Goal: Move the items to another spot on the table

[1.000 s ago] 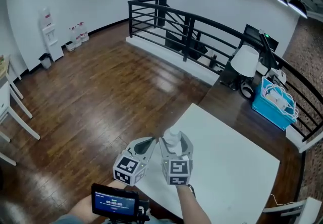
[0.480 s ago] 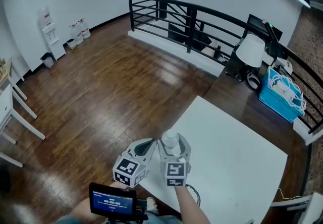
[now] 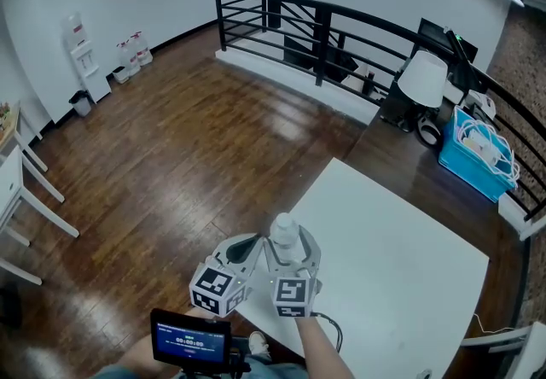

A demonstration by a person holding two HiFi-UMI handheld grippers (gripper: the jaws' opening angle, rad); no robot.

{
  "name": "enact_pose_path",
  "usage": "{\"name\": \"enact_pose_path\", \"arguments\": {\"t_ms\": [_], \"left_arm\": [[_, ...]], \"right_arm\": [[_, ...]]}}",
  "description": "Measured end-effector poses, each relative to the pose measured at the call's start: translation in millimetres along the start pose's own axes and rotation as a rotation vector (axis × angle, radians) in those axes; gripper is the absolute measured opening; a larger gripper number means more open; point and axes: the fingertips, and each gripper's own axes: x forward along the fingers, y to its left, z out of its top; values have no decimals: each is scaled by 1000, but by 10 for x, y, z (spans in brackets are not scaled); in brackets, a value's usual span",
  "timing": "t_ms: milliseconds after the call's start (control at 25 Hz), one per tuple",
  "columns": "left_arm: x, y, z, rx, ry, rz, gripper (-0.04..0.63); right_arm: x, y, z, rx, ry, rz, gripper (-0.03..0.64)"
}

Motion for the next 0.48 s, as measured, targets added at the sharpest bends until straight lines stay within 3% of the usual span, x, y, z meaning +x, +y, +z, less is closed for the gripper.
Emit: {"name": "enact_pose_path", "arguments": {"t_ms": [480], "left_arm": [[-74,-57,-13,-8,0,12,11]], "right_arm": [[-41,-80,-87,18,27,4,331]]}}
